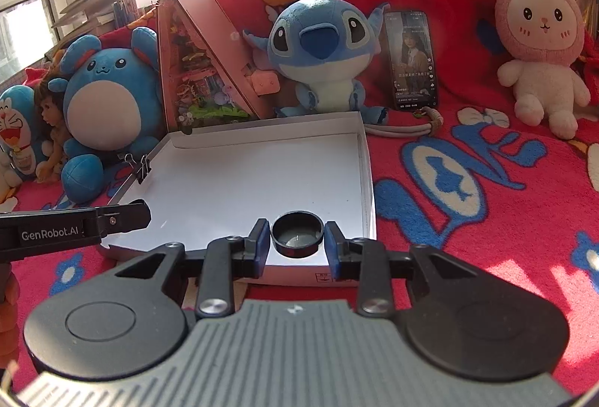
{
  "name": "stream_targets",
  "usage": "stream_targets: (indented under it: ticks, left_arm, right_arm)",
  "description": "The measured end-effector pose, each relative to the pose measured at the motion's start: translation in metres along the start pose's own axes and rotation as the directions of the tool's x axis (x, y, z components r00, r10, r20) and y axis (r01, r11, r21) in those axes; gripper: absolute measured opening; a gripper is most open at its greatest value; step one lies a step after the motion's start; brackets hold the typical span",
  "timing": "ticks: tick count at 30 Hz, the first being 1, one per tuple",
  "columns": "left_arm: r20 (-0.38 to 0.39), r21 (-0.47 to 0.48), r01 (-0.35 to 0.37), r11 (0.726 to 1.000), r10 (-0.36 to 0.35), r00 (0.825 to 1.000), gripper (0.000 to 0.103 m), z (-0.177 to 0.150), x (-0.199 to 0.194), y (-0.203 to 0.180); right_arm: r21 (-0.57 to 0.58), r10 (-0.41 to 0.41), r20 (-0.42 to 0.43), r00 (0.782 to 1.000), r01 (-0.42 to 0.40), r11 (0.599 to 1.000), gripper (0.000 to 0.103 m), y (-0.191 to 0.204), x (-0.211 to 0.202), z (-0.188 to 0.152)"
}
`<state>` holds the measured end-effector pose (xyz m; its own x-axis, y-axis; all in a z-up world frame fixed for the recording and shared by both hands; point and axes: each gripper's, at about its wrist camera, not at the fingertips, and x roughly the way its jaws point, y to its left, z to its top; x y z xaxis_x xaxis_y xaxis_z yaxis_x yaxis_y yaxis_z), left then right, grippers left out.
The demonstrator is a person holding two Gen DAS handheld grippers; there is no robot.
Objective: Organize rigid objects
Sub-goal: 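Carry both held black lids over the white box with both tools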
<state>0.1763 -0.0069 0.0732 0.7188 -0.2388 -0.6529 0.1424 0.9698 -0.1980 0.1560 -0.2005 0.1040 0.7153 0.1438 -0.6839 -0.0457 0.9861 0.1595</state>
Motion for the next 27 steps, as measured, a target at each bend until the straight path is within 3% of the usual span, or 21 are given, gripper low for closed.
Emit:
stream_targets:
  ticks: [6,15,27]
  left_arm:
    - [-0.082,-0.003,0.003,1.0,-0.003,0.997,0.03,0.022,0.038,-0.002]
    - [-0.162,-0.03,-0.024,0.999,0.019,0.987,0.03,0.025,0.085,-0.004]
    - [-0.168,-0.026,-0.034,0.999,0.029,0.985,0.03,0.025,0.099,-0.005]
  right_arm:
    - [-0.007,0.0,-0.053,0.999,-0.001,1.0,0.036,0.001,0.025,0.022]
    - [0.014,-0.022,-0.132,0.991,0.024,1.0,0.036,0.005,0.069,0.041]
    - [0.033,-0.029,-0.203,0.979,0.036,0.999,0.036,0.003,0.097,0.04]
